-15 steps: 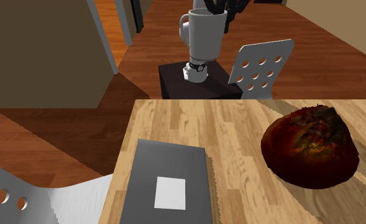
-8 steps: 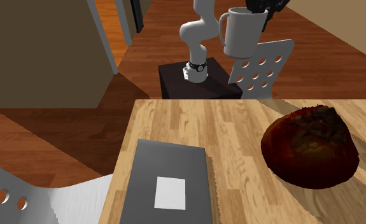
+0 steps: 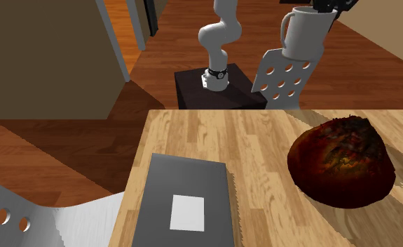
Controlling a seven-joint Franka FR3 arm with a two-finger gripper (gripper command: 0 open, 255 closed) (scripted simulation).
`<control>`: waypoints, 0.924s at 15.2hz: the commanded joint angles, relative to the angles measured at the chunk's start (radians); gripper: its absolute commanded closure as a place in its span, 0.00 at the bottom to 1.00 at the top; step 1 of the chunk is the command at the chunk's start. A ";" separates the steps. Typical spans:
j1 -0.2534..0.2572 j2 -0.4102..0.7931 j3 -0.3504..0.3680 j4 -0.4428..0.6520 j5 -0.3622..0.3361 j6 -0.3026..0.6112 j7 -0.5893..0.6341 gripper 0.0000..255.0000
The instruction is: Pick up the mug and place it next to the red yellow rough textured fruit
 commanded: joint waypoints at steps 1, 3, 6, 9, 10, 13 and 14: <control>0.012 0.000 0.008 -0.021 -0.003 0.021 0.022 1.00; 0.015 -0.020 0.009 -0.078 -0.006 0.057 0.026 1.00; 0.017 -0.046 0.010 -0.156 -0.010 0.109 0.031 1.00; 0.019 -0.067 0.011 -0.225 -0.013 0.158 0.035 1.00; 0.019 -0.073 0.012 -0.247 -0.014 0.174 0.037 1.00; 0.021 -0.089 0.012 -0.310 -0.017 0.220 0.041 1.00; 0.021 -0.094 0.013 -0.329 -0.017 0.235 0.042 1.00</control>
